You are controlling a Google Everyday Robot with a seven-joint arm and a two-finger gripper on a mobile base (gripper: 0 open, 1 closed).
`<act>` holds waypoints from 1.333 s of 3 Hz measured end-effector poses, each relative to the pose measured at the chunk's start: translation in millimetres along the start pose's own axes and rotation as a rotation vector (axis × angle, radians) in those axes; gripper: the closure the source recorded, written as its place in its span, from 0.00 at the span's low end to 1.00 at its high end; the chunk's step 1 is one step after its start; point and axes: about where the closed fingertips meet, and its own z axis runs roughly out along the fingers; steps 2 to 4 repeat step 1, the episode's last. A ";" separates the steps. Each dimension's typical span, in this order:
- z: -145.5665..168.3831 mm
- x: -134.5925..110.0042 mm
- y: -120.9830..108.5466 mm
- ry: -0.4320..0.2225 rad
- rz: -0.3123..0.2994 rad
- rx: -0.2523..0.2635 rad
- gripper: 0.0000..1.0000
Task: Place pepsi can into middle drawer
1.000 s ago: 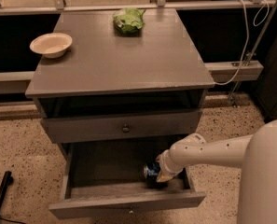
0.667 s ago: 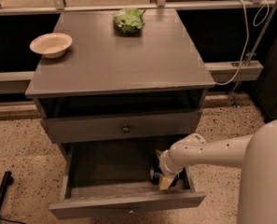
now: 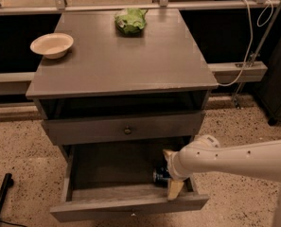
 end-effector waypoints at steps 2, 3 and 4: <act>-47.6 7.3 9.9 0.017 0.031 0.023 0.00; -47.6 7.3 9.9 0.017 0.031 0.023 0.00; -47.6 7.3 9.9 0.017 0.031 0.023 0.00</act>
Offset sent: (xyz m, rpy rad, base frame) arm 0.0000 0.0000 0.0000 0.0000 0.0000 0.0000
